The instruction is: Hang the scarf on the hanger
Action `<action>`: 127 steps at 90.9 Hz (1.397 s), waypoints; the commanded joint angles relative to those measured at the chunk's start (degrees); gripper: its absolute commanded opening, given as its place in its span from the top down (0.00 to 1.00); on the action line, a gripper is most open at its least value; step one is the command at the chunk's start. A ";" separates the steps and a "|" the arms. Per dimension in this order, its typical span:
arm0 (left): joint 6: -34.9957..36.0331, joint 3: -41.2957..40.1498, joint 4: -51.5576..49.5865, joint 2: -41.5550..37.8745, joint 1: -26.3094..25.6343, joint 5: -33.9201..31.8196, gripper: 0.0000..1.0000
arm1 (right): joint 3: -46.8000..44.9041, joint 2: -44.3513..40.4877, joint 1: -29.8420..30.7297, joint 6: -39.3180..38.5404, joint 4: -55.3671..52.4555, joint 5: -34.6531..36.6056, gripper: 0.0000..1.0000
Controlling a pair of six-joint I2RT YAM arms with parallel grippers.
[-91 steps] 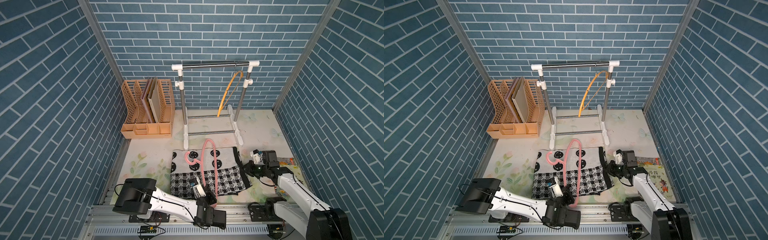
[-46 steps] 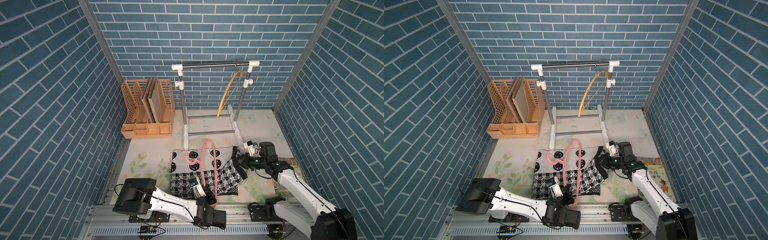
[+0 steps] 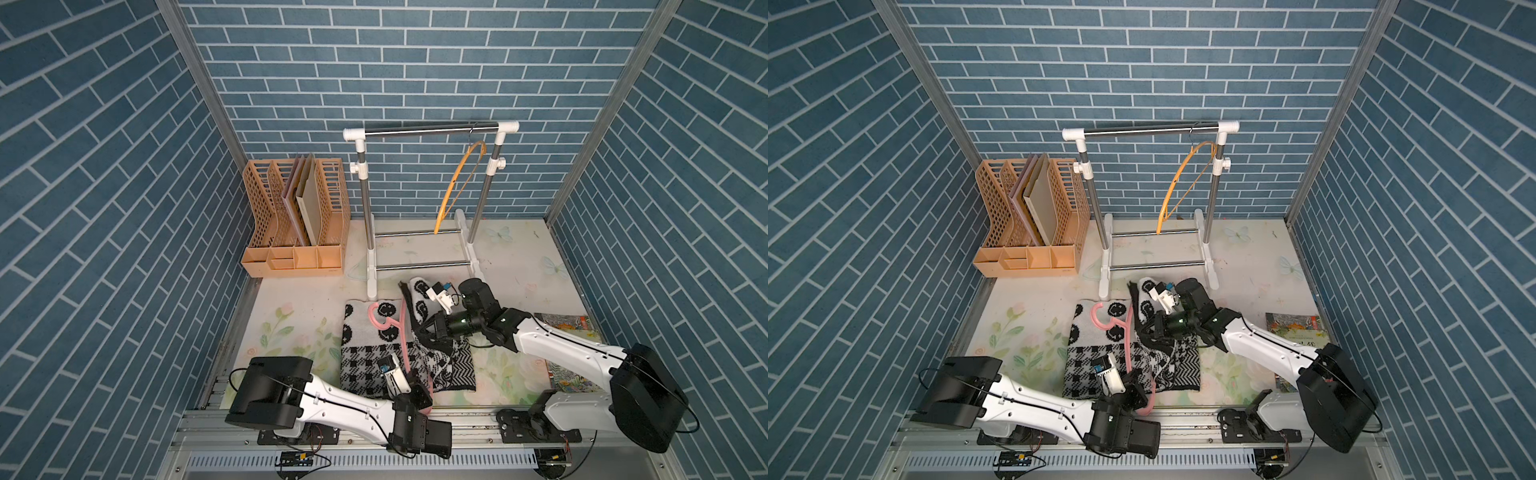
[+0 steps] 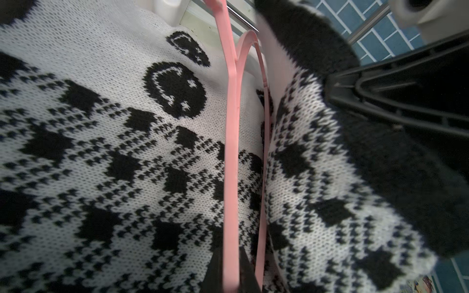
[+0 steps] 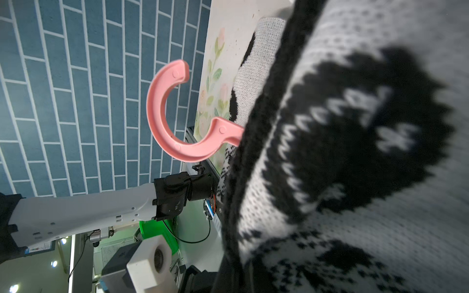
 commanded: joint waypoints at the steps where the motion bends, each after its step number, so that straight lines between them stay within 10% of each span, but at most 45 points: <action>1: -9.00 1.14 -4.67 1.69 -7.81 1.48 1.00 | 3.27 7.64 1.97 -4.77 -1.36 2.38 1.00; 27: -9.56 2.26 -5.67 2.62 -7.78 1.50 1.00 | -1.07 11.28 1.96 -2.14 5.84 2.41 1.00; 54: -9.66 4.25 -7.34 3.72 -7.75 1.74 1.00 | 1.09 10.98 1.92 -7.68 2.80 0.97 0.60; 66: -9.66 5.08 -8.59 3.96 -7.76 1.41 1.00 | 3.21 10.36 1.47 -8.83 -4.15 9.99 0.60; 127: -11.74 5.18 -11.42 3.09 -7.75 1.96 1.00 | 7.96 3.37 -4.68 -12.42 -8.26 0.64 0.48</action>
